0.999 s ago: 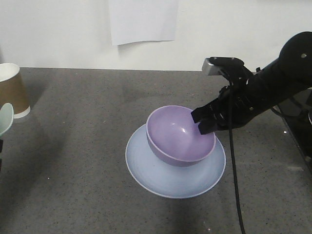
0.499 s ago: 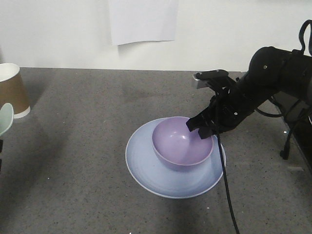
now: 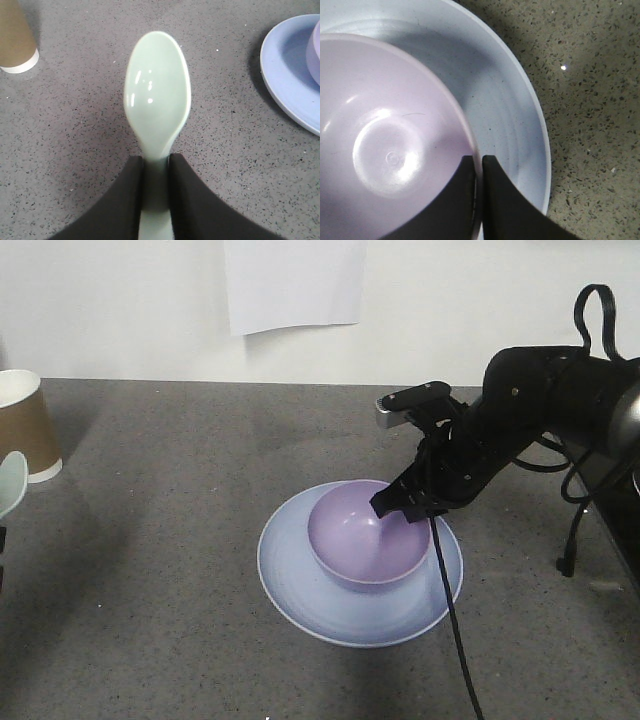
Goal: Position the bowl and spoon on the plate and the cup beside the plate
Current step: 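Lower the lavender bowl onto the plate center with the right gripper, then open the right gripper and withdraw it from the bowl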
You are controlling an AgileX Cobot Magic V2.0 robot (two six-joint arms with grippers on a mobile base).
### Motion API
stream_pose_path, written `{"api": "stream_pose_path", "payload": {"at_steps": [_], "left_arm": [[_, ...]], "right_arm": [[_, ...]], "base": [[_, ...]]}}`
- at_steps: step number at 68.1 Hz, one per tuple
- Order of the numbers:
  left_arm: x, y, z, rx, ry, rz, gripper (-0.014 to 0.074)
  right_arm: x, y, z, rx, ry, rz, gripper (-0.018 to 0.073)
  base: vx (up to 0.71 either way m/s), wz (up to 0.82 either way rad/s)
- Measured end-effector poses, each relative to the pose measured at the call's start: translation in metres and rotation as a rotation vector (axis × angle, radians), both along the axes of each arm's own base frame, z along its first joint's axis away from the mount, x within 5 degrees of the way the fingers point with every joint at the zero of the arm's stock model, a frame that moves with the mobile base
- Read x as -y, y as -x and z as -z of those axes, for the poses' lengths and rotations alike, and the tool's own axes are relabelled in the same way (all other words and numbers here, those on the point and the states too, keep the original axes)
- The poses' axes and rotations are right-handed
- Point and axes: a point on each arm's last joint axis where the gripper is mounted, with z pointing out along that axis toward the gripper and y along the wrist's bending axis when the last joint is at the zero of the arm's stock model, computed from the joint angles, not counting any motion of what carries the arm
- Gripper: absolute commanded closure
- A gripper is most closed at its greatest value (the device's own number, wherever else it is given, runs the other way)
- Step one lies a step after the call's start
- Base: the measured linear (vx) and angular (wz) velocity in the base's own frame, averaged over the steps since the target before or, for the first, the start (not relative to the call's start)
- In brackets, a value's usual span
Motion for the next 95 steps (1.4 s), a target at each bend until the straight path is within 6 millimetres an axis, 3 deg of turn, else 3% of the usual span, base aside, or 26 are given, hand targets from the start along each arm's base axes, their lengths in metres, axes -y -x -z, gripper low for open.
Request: {"api": "stream_pose_path", "payload": {"at_steps": [17, 38, 49, 58, 65, 74, 95], "left_arm": [[0.0, 0.0, 0.0, 0.0, 0.0, 0.0, 0.0531], [0.0, 0.0, 0.0, 0.0, 0.0, 0.0, 0.0531], [0.0, 0.0, 0.0, 0.0, 0.0, 0.0, 0.0531], [0.0, 0.0, 0.0, 0.0, 0.0, 0.0, 0.0531], [0.0, 0.0, 0.0, 0.0, 0.0, 0.0, 0.0531], [0.0, 0.0, 0.0, 0.0, 0.0, 0.0, 0.0531], [0.0, 0.0, 0.0, 0.0, 0.0, 0.0, 0.0531]], "right_arm": [[0.001, 0.002, 0.001, -0.026, 0.007, -0.002, 0.0448], [0.001, 0.003, 0.001, -0.038, 0.01, -0.002, 0.015], [0.001, 0.005, -0.003, -0.033, 0.004, 0.006, 0.0135], [0.005, 0.014, -0.024, 0.014, -0.02, 0.025, 0.0151], [0.012, 0.037, -0.051, 0.08, -0.051, 0.038, 0.0168], [0.026, 0.075, -0.072, 0.164, -0.085, 0.052, 0.0192], [0.061, 0.175, -0.082, 0.277, -0.143, 0.078, 0.0232]], "base": [[0.0, 0.0], [0.0, 0.0], [0.0, 0.0], [0.0, 0.0], [0.0, 0.0], [0.0, 0.0], [0.0, 0.0]]}}
